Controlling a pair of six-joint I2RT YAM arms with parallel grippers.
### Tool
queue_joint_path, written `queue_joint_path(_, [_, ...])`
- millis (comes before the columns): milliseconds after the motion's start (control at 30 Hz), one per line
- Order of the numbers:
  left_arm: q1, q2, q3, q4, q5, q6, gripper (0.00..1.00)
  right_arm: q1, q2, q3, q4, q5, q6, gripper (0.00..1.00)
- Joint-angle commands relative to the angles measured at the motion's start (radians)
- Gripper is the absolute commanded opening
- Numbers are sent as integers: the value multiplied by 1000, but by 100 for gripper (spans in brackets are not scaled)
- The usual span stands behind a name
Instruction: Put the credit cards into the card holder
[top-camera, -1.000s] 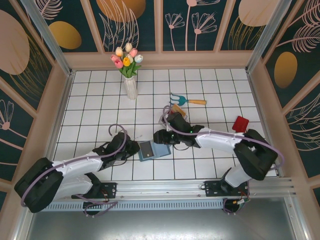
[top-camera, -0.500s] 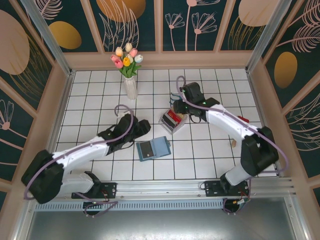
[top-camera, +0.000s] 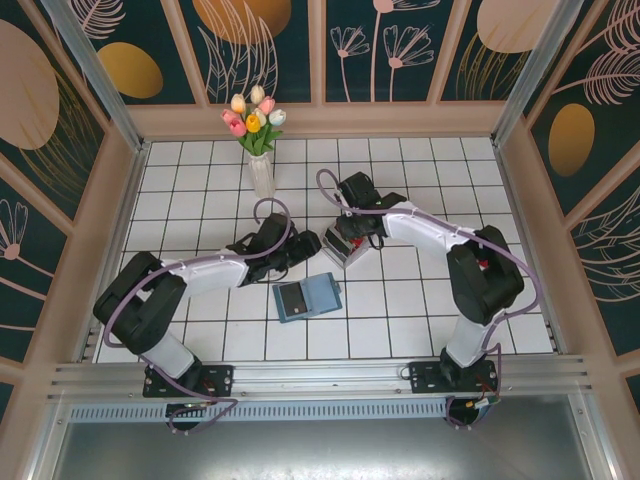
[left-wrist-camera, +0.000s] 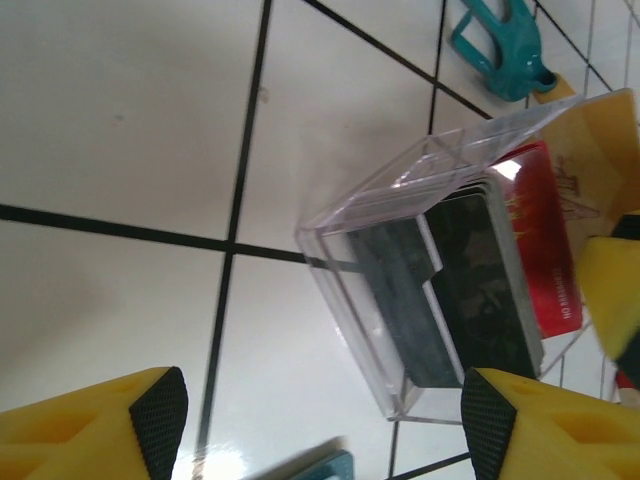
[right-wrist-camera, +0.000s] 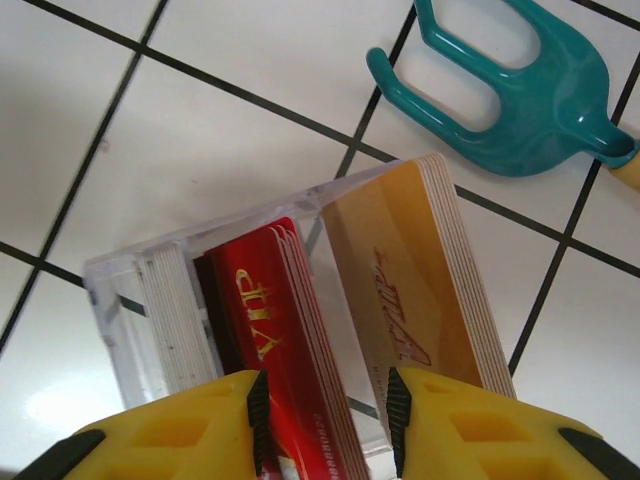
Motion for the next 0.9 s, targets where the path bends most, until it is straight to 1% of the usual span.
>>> queue_joint_path(0, [7, 19, 35, 46, 33, -18, 75, 11, 26, 25, -17, 35, -34, 39])
queue_joint_path(133, [8, 35, 45, 50, 46, -20, 75, 24, 44, 24, -15, 60, -35, 38])
queue_joint_path(200, [7, 40, 48, 52, 51, -20, 76, 22, 63, 31, -30, 66, -22, 34])
queue_joint_path(267, [7, 42, 51, 51, 54, -19, 76, 19, 79, 31, -51, 64, 15, 33])
queue_joint_path(333, [7, 42, 48, 48, 51, -18, 75, 15, 78, 23, -53, 20, 52, 33])
queue_joint_path(567, [7, 40, 45, 42, 48, -15, 75, 15, 36, -14, -23, -135, 164, 22])
queue_joint_path(767, [10, 43, 48, 32, 43, -10, 75, 23, 22, -28, -9, -173, 324, 22])
queue_joint_path(800, [10, 45, 51, 31, 44, -9, 75, 25, 15, -33, 3, -199, 335, 23])
queue_joint_path(867, [9, 48, 52, 29, 42, -10, 75, 42, 13, -26, 2, -175, 333, 26])
